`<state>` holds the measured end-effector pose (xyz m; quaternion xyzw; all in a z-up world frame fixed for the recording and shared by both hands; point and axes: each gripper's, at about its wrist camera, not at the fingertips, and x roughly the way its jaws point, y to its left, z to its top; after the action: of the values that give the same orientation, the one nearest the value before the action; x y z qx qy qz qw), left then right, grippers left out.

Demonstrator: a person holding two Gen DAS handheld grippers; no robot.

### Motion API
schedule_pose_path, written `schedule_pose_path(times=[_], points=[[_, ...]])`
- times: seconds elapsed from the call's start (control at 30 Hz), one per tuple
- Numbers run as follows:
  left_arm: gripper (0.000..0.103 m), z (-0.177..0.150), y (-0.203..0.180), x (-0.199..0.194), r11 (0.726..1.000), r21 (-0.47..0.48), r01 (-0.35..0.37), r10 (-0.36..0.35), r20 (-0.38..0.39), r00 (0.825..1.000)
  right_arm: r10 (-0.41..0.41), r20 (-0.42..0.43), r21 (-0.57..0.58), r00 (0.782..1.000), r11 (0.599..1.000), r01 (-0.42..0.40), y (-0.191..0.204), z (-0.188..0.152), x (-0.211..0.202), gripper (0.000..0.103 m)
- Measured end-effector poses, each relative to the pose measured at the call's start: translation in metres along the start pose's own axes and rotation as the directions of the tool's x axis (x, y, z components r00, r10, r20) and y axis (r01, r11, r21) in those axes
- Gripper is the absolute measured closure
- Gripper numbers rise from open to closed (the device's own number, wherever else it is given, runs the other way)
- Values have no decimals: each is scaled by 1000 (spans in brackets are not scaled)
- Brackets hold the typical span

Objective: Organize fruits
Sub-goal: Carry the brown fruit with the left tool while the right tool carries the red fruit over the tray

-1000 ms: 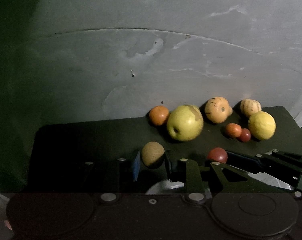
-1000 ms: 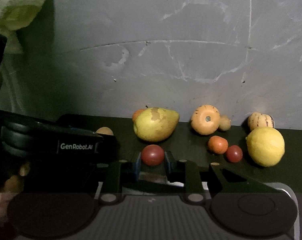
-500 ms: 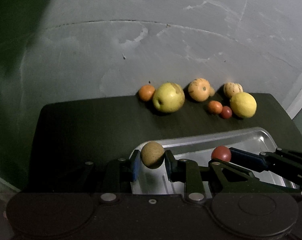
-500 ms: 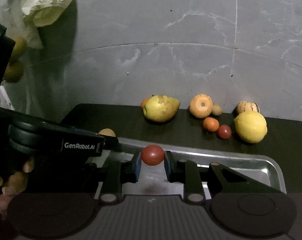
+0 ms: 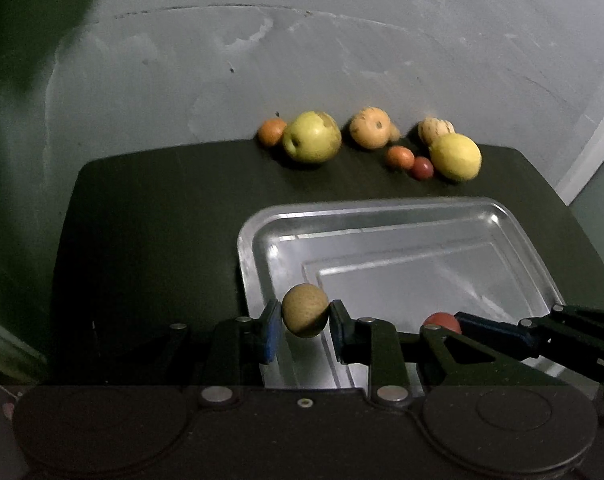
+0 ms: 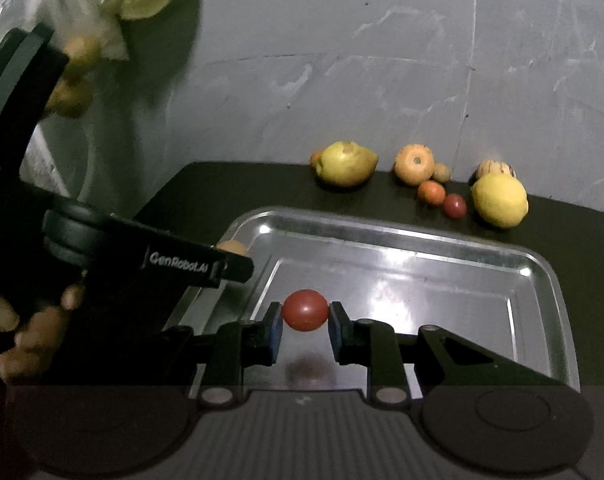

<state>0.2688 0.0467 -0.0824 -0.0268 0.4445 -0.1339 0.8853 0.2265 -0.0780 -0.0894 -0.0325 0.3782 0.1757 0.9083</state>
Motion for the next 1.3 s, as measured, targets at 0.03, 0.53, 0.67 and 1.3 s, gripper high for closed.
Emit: schedule_pose_path(times=[0.03, 0.53, 0.67, 1.3], points=[[75, -2, -2, -1, 1000, 3, 3, -3, -3, 1000, 2, -4, -1, 1000, 1000, -2, 1, -3, -2, 75], [75, -23, -16, -8, 999, 38, 22, -20, -55, 998, 20, -70, 14, 997, 1000, -19, 12, -27, -10, 75], [75, -26, -15, -9, 999, 34, 18, -16, -61, 998, 29, -89, 15, 996, 1000, -27, 16, -32, -8, 75], [75, -28, -15, -11, 999, 38, 29, -27, -64, 998, 37, -102, 27, 994, 999, -34, 17, -32, -5, 73]])
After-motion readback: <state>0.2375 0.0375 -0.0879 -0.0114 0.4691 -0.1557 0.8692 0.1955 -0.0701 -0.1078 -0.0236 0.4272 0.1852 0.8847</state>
